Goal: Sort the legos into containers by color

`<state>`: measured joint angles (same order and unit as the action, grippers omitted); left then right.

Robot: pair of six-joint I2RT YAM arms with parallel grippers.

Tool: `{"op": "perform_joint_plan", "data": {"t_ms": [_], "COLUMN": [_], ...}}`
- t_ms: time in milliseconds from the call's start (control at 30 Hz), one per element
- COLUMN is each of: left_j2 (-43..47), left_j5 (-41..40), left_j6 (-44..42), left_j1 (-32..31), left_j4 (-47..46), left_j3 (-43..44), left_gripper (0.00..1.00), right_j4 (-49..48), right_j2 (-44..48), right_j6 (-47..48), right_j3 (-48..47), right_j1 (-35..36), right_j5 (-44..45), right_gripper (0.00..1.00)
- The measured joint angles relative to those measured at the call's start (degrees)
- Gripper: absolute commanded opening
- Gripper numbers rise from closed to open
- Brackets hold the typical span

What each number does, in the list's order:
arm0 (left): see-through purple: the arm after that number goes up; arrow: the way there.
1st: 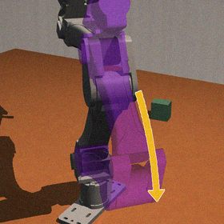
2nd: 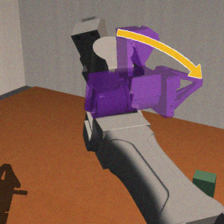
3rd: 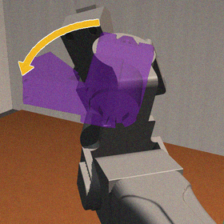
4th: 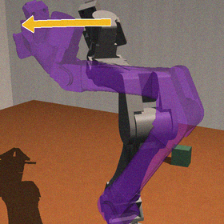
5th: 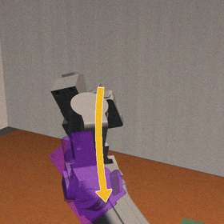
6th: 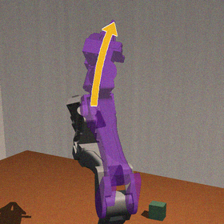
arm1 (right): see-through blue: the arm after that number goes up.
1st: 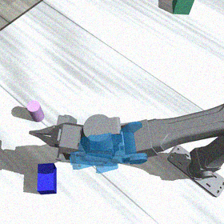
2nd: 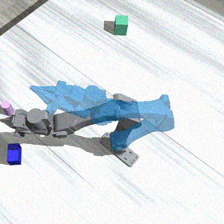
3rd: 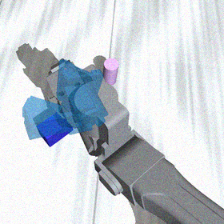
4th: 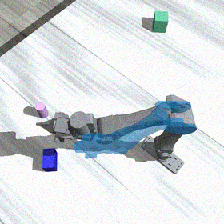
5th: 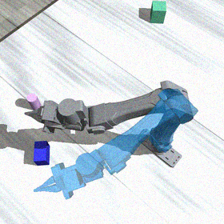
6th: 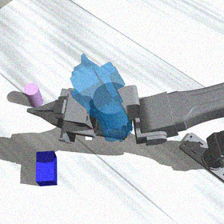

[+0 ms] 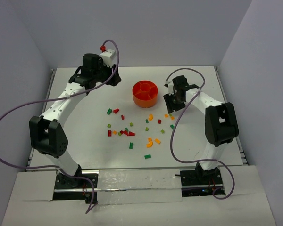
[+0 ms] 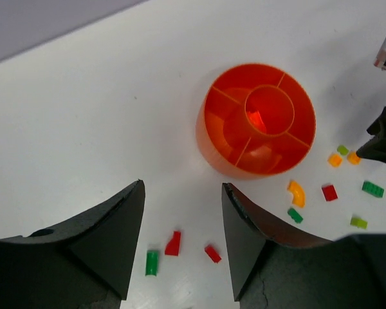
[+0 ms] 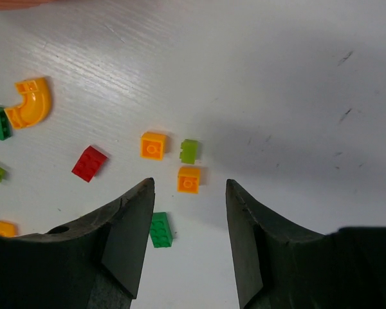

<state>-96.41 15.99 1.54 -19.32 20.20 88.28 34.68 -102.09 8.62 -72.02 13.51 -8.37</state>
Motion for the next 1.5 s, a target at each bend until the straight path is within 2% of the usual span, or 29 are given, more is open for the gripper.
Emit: {"op": "perform_joint_plan", "data": {"t_ms": [200, 467, 667, 867, 933, 1033, 1133, 1300, 1500], "left_j2": [0.1, 0.48, 0.67, 0.67, 0.67, 0.67, 0.67, 0.74, 1.14], "left_j5": [2.88, 3.94, 4.26, 4.47, 4.6, 5.15, 5.83, 8.19, 8.85], "left_j6": [1.04, 1.31, 1.4, 1.47, 1.46, 1.46, 1.44, 1.23, 0.93], "left_j1": [1.26, 2.96, 2.96, 2.98, 3.03, 3.25, 3.73, 4.73, 5.37], "left_j4": [2.36, 2.72, 2.7, 2.67, 2.64, 2.41, 2.31, 2.32, 2.39], "left_j3": [-4.07, -5.06, -5.32, -5.37, -5.41, -5.76, -6.79, -9.61, -12.32], "left_gripper": [0.62, 0.62, 0.62, 0.62, 0.62, 0.62, 0.63, 0.62, 0.62], "right_j4": [0.26, 0.45, 0.39, 0.42, 0.44, 0.76, 1.9, 4.09, 1.09], "right_j2": [-2.96, -4.5, -5.13, -5.16, -5.1, -4.61, -2.69, -0.93, -0.94], "right_j6": [-0.02, 0.0, 0.02, 0.29, 0.3, 0.49, 0.56, -0.34, -1.91], "right_j3": [0.58, 1.32, 1.44, 2.28, 2.29, 2.36, 2.21, -5.66, -17.51], "right_j1": [0.48, 1.07, 1.3, 1.41, 1.41, 1.41, 1.43, 1.52, 1.62], "right_j5": [1.41, 1.78, 1.76, 1.68, 1.57, 0.96, -0.22, -3.39, -5.51], "right_gripper": [0.56, 0.53, 0.38, 0.2, 0.09, 0.03, 0.01, 0.0, 0.01]}}
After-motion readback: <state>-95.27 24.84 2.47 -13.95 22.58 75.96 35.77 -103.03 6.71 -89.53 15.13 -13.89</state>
